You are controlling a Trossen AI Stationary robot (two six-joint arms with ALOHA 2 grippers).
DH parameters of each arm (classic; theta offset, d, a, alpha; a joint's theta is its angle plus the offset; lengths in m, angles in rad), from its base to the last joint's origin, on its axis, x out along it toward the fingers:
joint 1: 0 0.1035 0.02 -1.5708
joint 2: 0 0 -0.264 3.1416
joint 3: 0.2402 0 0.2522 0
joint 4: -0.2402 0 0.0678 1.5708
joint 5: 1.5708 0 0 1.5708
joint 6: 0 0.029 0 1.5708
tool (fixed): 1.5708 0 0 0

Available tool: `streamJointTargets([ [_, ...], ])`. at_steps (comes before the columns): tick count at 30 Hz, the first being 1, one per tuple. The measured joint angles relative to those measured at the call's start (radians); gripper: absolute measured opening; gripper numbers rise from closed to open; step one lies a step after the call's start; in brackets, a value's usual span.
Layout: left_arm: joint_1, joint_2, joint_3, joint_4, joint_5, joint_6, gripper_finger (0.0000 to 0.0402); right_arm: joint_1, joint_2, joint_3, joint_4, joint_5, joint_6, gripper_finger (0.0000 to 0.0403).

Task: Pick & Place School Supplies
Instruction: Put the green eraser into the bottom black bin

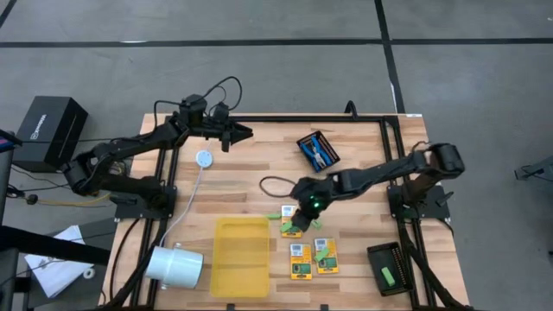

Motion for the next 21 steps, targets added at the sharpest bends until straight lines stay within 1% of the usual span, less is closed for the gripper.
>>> streamJointTargets([
  [2, -0.003, 0.0, 0.0, -0.001, 0.0, 0.0, 0.0121, 0.003, 0.041, 0.034, -0.003, -0.022, -0.019, 0.0009],
  [3, -0.003, 0.0, 0.0, -0.002, 0.0, 0.0, 0.0121, 0.003, 0.059, 0.055, -0.004, -0.031, -0.032, 0.0005],
  [8, -0.004, -0.001, 0.0, -0.015, 0.002, 0.004, 0.0121, -0.009, 0.147, 0.143, 0.004, -0.082, -0.069, 0.0001],
  [14, -0.004, -0.001, 0.0, -0.027, 0.017, 0.032, 0.0121, -0.018, 0.289, 0.269, 0.0, -0.183, -0.084, 0.0],
  [18, -0.004, -0.001, 0.0, -0.04, 0.017, 0.05, 0.0121, -0.017, 0.375, 0.357, 0.004, -0.23, -0.091, 0.0],
  [21, -0.004, -0.001, 0.0, -0.047, 0.031, 0.058, 0.0121, -0.017, 0.417, 0.412, -0.011, -0.244, -0.108, 0.0],
])
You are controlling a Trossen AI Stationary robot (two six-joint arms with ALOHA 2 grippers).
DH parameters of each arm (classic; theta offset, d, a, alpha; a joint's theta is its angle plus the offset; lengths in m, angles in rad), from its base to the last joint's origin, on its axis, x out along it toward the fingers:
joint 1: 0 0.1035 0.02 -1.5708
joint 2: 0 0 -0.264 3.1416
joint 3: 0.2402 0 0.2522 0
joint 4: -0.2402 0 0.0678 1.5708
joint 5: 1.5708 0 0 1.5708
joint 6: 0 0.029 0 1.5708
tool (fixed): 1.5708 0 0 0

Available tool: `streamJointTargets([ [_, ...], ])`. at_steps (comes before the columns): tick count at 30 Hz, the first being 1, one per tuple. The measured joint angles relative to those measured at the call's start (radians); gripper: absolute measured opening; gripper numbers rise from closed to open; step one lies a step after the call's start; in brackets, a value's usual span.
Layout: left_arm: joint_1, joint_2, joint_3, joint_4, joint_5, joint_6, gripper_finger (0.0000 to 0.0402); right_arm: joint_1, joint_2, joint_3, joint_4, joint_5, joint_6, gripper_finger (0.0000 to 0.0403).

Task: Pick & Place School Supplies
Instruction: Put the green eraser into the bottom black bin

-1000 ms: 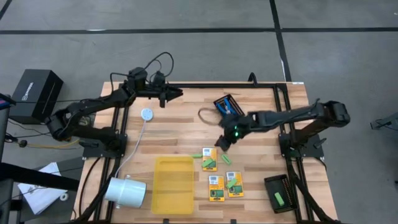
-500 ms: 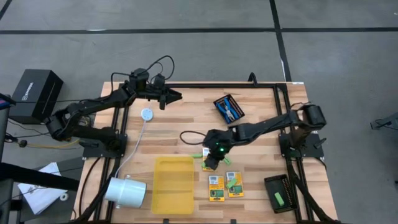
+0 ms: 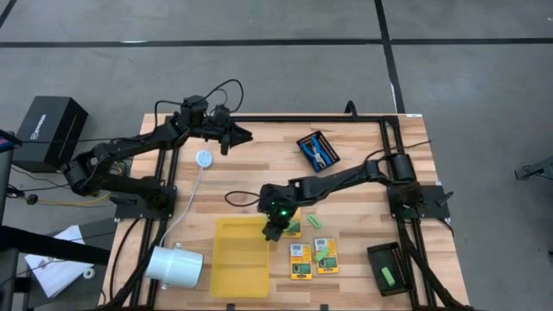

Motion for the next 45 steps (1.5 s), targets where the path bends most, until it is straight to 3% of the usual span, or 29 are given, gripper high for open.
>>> streamJointTargets([
  [12, 0.0, 0.0, 0.0, -0.013, 0.013, 0.018, 0.0121, -0.062, 0.083, 0.18, -0.038, -0.016, -0.04, 0.0],
  [20, -0.007, 0.003, 0.0, -0.024, 0.013, 0.037, 0.012, -0.127, 0.045, 0.226, -0.363, 0.116, -0.231, 0.0],
  [28, -0.13, 0.082, -0.002, -0.182, 0.0, 0.119, 0.0107, -0.214, -0.145, 0.226, -0.438, 0.189, -0.362, 0.0],
  [35, -0.297, 0.135, 0.018, -0.174, -0.06, 0.097, 0.0128, -0.325, -0.39, 0.226, -0.52, 0.242, -0.46, 0.0003],
  [45, -0.473, 0.324, 0.141, -0.192, -0.131, 0.043, 0.013, -0.488, -0.704, 0.226, -0.527, 0.304, -0.504, 0.0059],
])
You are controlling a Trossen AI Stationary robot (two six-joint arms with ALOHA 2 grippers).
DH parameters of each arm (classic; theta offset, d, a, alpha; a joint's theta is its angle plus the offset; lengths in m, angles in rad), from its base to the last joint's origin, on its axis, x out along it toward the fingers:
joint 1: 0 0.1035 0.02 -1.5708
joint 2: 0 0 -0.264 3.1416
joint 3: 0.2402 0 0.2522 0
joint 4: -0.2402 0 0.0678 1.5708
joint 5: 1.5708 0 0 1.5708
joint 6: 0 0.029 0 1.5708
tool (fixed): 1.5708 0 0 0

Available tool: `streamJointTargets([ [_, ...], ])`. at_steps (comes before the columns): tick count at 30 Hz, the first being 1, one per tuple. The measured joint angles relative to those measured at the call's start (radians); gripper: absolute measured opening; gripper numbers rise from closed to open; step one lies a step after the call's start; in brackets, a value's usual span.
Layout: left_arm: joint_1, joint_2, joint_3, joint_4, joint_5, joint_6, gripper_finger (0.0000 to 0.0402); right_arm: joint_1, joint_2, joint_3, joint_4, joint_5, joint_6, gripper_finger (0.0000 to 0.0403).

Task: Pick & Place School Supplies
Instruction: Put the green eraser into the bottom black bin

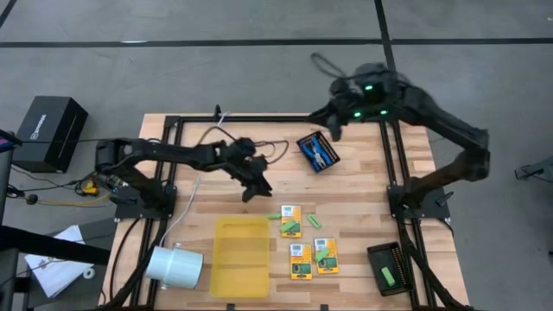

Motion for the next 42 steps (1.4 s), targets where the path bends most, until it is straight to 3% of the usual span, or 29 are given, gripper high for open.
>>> streamJointTargets([
  [7, -0.069, 0.176, 0.098, -0.108, -0.024, 0.013, 0.014, -0.051, -0.087, 0.0, -0.042, -0.003, -0.026, 0.0083],
  [13, -0.128, 0.255, 0.149, -0.137, -0.076, 0.07, 0.0153, -0.048, -0.103, 0.0, -0.087, -0.004, -0.08, 0.0087],
  [21, -0.177, 0.276, 0.163, -0.221, -0.184, 0.149, 0.0152, -0.048, -0.101, 0.0, -0.122, -0.005, -0.13, 0.0088],
  [29, -0.166, 0.271, 0.163, -0.25, -0.192, 0.135, 0.0154, -0.047, -0.101, 0.0, -0.128, -0.008, -0.14, 0.0088],
  [36, -0.072, 0.235, 0.163, -0.248, -0.24, 0.126, 0.0155, 0.072, -0.059, -0.08, -0.33, -0.003, -0.13, 0.0086],
  [42, 0.119, 0.107, 0.159, -0.275, -0.234, 0.134, 0.0154, 0.195, -0.051, -0.291, -0.143, -0.004, -0.069, 0.0087],
])
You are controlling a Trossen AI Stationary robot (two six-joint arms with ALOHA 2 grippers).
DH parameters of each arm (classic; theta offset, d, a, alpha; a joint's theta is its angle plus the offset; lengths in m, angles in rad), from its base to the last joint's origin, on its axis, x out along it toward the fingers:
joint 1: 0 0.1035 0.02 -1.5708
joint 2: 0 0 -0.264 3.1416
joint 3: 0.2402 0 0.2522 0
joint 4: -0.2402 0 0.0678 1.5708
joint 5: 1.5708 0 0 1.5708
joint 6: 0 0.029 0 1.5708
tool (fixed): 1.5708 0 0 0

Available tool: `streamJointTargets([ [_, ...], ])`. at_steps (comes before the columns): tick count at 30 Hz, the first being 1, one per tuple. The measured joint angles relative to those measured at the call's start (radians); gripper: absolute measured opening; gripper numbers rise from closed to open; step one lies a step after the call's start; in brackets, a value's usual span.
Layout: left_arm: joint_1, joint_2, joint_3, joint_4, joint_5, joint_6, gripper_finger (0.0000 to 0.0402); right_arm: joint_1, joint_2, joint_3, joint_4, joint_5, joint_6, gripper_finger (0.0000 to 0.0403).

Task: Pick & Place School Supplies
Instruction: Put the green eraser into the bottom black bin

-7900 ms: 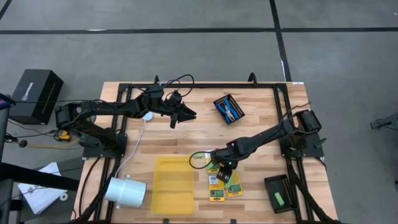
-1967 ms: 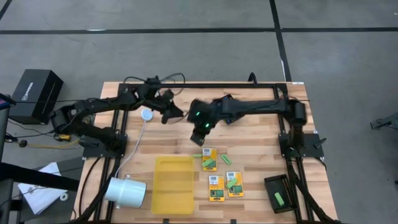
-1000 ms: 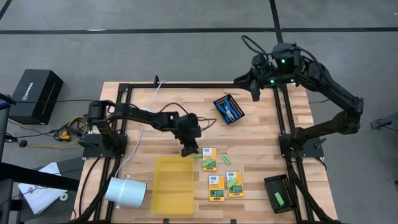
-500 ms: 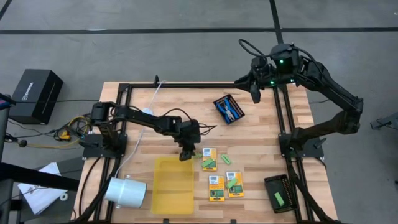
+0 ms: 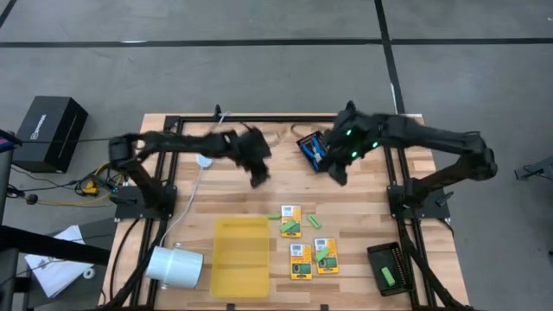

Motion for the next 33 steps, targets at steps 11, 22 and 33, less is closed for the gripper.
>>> streamJointTargets([
  [11, 0.314, -0.397, 0.001, 0.002, 0.113, 0.023, 0.0154, 0.113, 0.206, -0.212, 0.399, -0.049, 0.073, 0.0087],
  [22, 0.371, -0.593, 0.001, -0.063, 0.129, -0.006, 0.0154, 0.117, 0.493, -0.2, 0.65, -0.207, 0.104, 0.0087],
  [33, 0.361, -0.593, 0.0, -0.107, 0.127, -0.003, 0.0154, 0.125, 0.623, -0.065, 0.64, -0.268, 0.067, 0.0097],
])
